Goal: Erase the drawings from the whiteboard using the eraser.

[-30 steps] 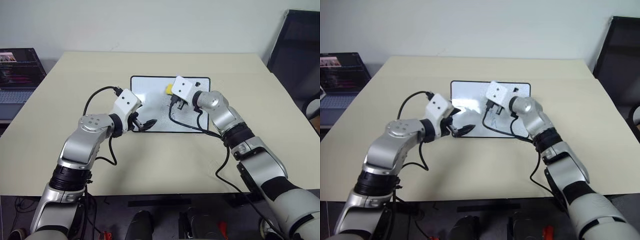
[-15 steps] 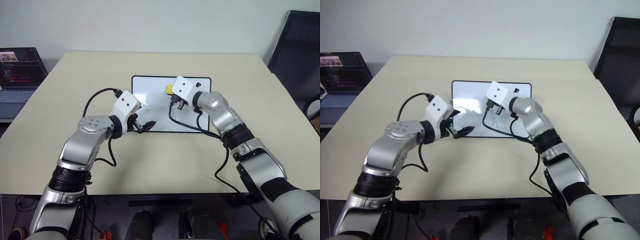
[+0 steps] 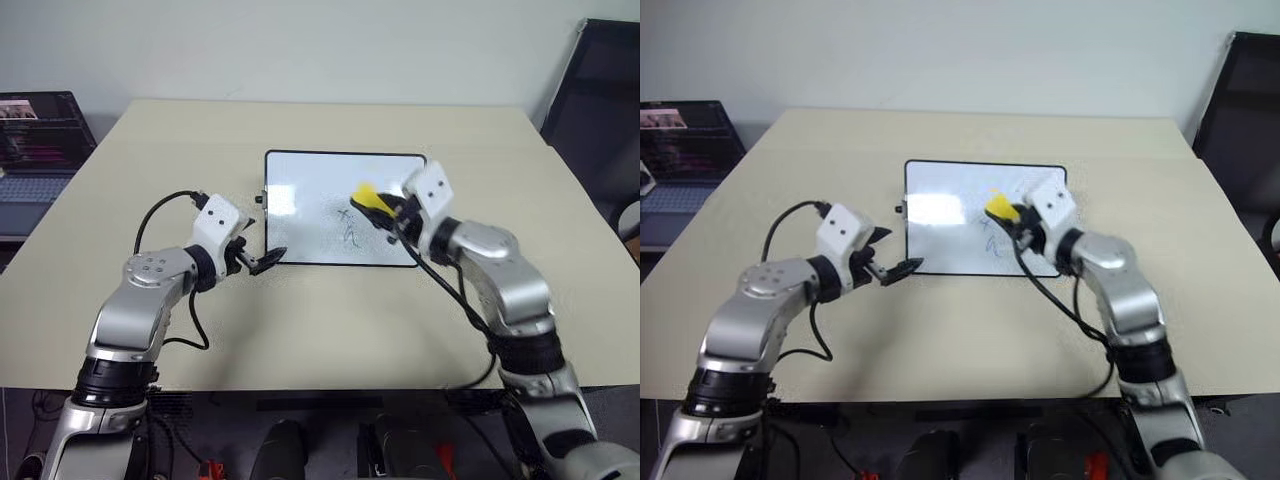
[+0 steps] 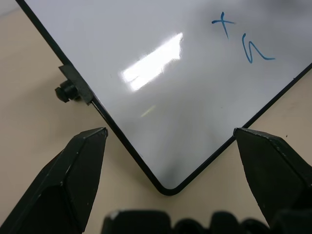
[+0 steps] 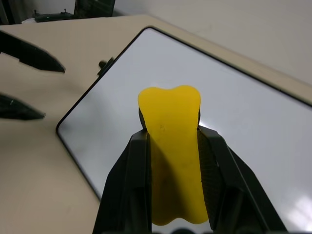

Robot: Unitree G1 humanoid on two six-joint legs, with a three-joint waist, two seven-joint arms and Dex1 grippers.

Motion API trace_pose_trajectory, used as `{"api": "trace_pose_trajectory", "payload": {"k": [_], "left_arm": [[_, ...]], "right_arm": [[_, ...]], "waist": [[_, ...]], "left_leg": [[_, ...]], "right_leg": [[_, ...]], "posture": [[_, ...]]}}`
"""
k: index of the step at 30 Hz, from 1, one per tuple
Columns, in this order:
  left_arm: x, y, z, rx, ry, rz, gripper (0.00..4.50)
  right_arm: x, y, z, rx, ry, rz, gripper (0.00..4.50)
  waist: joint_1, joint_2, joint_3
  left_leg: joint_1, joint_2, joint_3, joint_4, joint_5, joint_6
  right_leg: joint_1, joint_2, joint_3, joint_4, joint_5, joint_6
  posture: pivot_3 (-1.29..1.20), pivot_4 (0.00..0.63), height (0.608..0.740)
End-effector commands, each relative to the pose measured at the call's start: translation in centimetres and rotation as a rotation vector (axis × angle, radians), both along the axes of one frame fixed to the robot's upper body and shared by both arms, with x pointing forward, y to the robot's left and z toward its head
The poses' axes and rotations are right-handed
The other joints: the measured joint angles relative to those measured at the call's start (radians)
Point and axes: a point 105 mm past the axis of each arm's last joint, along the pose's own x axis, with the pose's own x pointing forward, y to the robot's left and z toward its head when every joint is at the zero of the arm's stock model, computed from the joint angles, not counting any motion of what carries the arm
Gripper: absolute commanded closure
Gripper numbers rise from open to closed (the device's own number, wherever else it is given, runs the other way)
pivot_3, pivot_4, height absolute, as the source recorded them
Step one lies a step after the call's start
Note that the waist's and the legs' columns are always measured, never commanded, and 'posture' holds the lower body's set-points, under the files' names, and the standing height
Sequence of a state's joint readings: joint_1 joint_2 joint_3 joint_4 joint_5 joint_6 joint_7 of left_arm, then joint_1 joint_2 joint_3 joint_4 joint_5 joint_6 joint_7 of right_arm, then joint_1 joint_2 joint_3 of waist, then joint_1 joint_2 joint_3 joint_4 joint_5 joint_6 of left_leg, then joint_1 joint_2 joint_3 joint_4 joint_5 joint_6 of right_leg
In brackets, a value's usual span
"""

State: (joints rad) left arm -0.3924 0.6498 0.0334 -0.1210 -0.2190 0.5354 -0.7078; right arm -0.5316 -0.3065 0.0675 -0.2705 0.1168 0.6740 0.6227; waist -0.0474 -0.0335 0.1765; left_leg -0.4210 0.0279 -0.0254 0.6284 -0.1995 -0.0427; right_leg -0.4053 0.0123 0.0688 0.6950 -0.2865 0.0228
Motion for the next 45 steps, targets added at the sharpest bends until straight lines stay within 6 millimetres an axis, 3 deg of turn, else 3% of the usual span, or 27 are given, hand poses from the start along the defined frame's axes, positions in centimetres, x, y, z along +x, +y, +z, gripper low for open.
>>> {"api": "trace_pose_trajectory", "payload": {"k": [1, 8, 14, 24, 35, 38, 42, 45], "left_arm": [[-0.5, -0.6, 1.2, -0.029, -0.067, -0.06, 0.0], [-0.4, -0.4, 1.3, -0.113, -0.092, -0.072, 0.0], [-0.2, -0.1, 0.8, -0.099, -0.08, -0.08, 0.0], [-0.1, 0.0, -0.1, -0.043, -0.073, -0.111, 0.0], [-0.8, -1.5, -0.5, 0.013, -0.067, -0.175, 0.0], [-1.0, -1.7, -0.4, 0.012, -0.065, -0.178, 0.0], [-1.1, -1.8, -0.4, 0.012, -0.061, -0.177, 0.0], [-1.3, -2.0, -0.4, 0.011, -0.057, -0.178, 0.0]], "right_arm": [[-1.8, -0.8, -0.3, 0.025, -0.011, 0.007, 3.55], [-2.9, -0.9, -2.6, 0.031, 0.037, 0.006, 3.55], [-2.0, 0.2, -1.5, -0.062, -0.038, -0.002, 3.55], [2.1, 3.9, -0.1, -0.189, -0.1, 0.013, 3.55], [7.2, 5.5, 0.2, -0.359, -0.184, -0.036, 3.55], [7.7, 5.6, -0.6, -0.423, -0.182, -0.018, 3.55], [6.8, 5.2, -3.2, -0.522, -0.115, 0.07, 3.55], [6.4, 5.0, -3.6, -0.558, -0.108, 0.1, 3.55]], "waist": [[0.0, 0.0, 0.0], [-0.007, 0.0, 0.0], [-0.009, 0.0, 0.0], [-0.008, 0.0, 0.0], [-0.009, 0.0, 0.0], [-0.009, 0.0, 0.0], [-0.009, 0.0, 0.0], [-0.009, 0.0, 0.0]], "left_leg": [[0.0, 0.0, 0.0, 0.0, 0.0, 0.0], [0.002, 0.001, 0.002, 0.0, 0.0, 0.0], [0.002, 0.001, 0.002, 0.0, 0.0, 0.0], [0.002, 0.001, 0.002, 0.0, 0.0, 0.0], [0.001, 0.001, 0.002, -0.001, 0.0, 0.0], [0.001, 0.0, 0.002, -0.001, 0.0, 0.0], [0.002, 0.001, 0.002, -0.001, 0.0, 0.0], [0.002, 0.001, 0.002, 0.0, 0.0, 0.0]], "right_leg": [[0.0, 0.001, 0.0, 0.0, -0.001, 0.001], [0.0, 0.003, 0.002, 0.0, -0.002, 0.003], [0.0, 0.003, 0.002, 0.0, -0.002, 0.003], [0.0, 0.003, 0.001, 0.0, -0.001, 0.002], [0.0, 0.003, 0.001, -0.001, 0.001, -0.002], [0.0, 0.003, 0.001, 0.0, 0.001, -0.002], [0.0, 0.003, 0.001, 0.0, 0.001, -0.002], [0.001, 0.003, 0.001, 0.001, 0.001, -0.001]], "posture": [[0.0, 0.15, 0.74], [0.0, 0.15, 0.74], [0.0, 0.15, 0.74], [0.0, 0.15, 0.74], [0.0, 0.15, 0.74], [0.0, 0.15, 0.74], [0.0, 0.15, 0.74], [0.0, 0.15, 0.74]]}}
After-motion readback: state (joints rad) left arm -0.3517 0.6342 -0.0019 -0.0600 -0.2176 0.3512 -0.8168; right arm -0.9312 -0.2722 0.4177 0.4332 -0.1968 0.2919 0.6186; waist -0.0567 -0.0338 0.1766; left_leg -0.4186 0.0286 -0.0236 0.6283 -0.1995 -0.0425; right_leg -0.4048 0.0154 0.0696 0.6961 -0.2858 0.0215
